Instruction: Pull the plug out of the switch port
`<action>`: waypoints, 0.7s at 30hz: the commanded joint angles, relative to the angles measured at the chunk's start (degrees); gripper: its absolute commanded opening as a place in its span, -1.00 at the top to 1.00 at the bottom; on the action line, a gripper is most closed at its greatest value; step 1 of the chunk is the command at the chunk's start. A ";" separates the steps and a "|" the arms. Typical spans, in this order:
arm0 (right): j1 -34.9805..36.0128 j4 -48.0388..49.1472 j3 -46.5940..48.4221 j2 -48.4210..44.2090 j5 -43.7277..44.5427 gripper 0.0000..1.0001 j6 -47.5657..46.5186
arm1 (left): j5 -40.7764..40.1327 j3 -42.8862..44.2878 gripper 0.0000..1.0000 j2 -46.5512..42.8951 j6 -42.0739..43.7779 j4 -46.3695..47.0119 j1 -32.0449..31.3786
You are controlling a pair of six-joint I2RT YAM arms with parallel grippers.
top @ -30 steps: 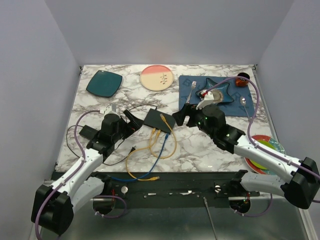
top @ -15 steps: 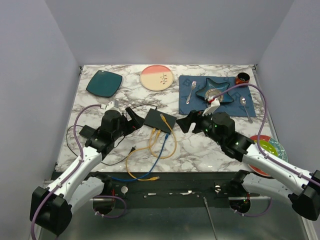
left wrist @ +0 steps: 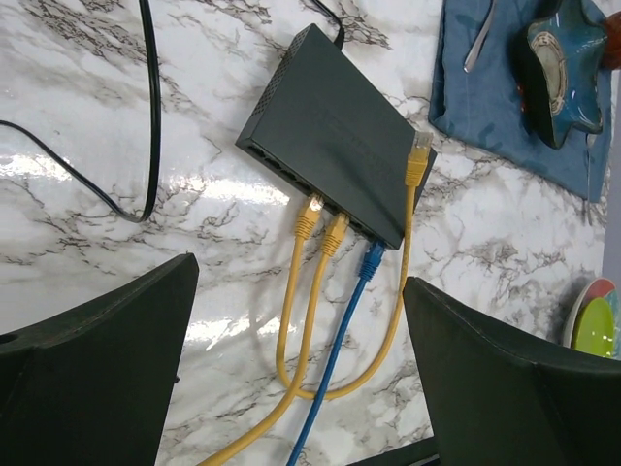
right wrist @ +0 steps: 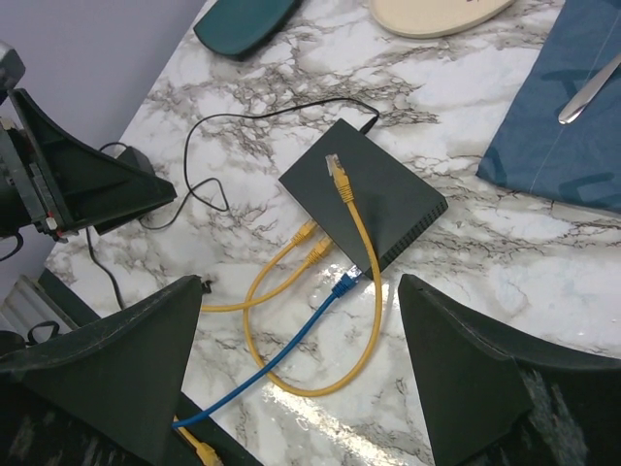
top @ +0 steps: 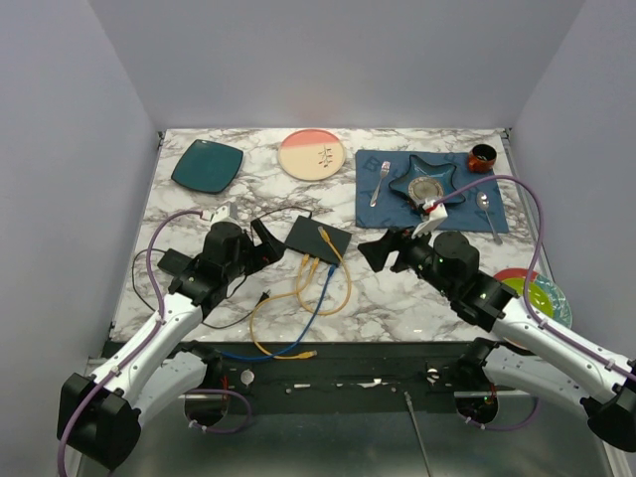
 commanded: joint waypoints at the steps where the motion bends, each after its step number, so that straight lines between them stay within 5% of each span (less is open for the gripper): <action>1: 0.21 -2.10 -0.50 -0.53 1.46 -0.82 -1.12 | -1.60 1.77 -0.98 -0.49 1.51 -1.61 -0.34; 21: 0.21 -2.45 -0.85 -0.96 2.07 -0.82 -0.94 | -2.22 2.65 -0.98 1.88 2.66 -3.36 -0.34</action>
